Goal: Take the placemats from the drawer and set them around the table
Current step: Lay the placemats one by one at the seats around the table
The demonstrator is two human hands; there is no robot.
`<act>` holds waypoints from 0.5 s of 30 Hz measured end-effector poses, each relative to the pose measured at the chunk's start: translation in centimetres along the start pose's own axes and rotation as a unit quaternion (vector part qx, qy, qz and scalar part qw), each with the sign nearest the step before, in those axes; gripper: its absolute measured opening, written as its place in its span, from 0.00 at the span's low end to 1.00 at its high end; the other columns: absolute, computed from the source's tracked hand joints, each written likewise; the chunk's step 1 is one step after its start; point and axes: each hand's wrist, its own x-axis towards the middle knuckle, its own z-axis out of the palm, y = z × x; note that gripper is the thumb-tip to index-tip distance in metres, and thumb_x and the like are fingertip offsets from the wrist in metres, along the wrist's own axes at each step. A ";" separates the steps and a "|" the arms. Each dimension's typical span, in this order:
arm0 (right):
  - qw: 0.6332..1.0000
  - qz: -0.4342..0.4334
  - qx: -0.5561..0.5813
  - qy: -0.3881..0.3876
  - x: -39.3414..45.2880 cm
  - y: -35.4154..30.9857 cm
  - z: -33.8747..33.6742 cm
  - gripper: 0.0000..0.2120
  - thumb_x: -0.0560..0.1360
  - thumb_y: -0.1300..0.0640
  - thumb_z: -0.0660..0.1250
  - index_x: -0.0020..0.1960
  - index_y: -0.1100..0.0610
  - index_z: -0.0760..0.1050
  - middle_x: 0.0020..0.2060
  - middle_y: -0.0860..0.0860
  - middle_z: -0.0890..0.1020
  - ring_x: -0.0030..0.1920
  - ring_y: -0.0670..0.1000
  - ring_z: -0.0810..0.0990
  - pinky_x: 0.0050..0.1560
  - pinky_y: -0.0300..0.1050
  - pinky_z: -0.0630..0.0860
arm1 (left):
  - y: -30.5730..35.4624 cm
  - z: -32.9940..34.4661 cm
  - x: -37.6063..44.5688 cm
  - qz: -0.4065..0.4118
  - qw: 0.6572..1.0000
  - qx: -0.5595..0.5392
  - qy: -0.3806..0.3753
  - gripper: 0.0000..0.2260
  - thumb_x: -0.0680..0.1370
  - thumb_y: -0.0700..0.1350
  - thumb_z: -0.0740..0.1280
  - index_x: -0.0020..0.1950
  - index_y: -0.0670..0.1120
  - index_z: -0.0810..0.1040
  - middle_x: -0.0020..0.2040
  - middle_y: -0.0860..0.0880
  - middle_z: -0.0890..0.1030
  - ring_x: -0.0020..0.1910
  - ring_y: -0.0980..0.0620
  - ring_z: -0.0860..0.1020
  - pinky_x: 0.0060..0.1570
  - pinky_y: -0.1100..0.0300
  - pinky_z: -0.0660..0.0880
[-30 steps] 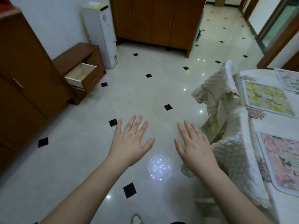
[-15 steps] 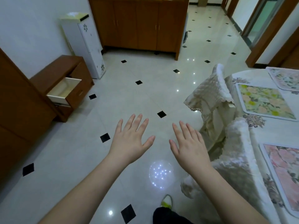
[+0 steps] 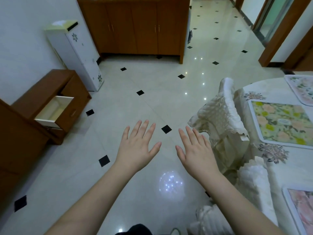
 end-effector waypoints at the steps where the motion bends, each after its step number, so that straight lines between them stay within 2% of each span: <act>1: 1.000 0.002 0.002 -0.002 1.2 0.0 0.2 0.28 0.79 0.43 0.50 0.73 0.56 0.69 0.70 0.57 0.73 0.70 0.59 0.72 0.68 0.58 0.70 | -0.2 0.1 1.2 0.002 1.000 0.002 0.000 0.37 0.73 0.68 0.34 0.81 0.56 0.46 0.82 0.53 0.49 0.81 0.52 0.44 0.77 0.48 0.41; 4: 1.000 0.008 0.005 0.001 5.1 -0.1 1.0 0.28 0.78 0.43 0.51 0.72 0.55 0.70 0.69 0.57 0.74 0.69 0.59 0.73 0.67 0.57 0.70 | -1.4 0.6 4.9 0.005 1.000 0.001 0.003 0.37 0.74 0.67 0.35 0.81 0.56 0.48 0.82 0.53 0.50 0.81 0.52 0.45 0.76 0.48 0.40; 8: 1.000 0.006 0.005 0.003 10.8 -0.5 2.6 0.28 0.78 0.44 0.52 0.72 0.56 0.71 0.69 0.57 0.75 0.68 0.59 0.74 0.65 0.57 0.72 | -4.1 1.6 10.3 0.012 1.000 0.003 0.027 0.35 0.77 0.67 0.41 0.81 0.52 0.57 0.81 0.50 0.56 0.81 0.48 0.51 0.74 0.48 0.41; 12: 1.000 0.011 -0.006 -0.006 17.6 -2.0 4.2 0.28 0.78 0.44 0.51 0.72 0.55 0.71 0.69 0.56 0.74 0.69 0.59 0.73 0.66 0.58 0.71 | -7.7 1.7 16.1 0.019 0.999 -0.001 0.034 0.35 0.77 0.67 0.42 0.81 0.52 0.57 0.81 0.50 0.55 0.81 0.48 0.51 0.74 0.49 0.41; 15: 1.000 0.021 -0.014 -0.007 22.3 -3.3 4.6 0.28 0.78 0.44 0.51 0.72 0.54 0.70 0.70 0.56 0.74 0.69 0.58 0.73 0.67 0.56 0.69 | -10.3 1.4 20.2 0.027 0.999 -0.001 0.038 0.33 0.78 0.66 0.44 0.80 0.52 0.61 0.80 0.50 0.60 0.80 0.47 0.56 0.74 0.48 0.45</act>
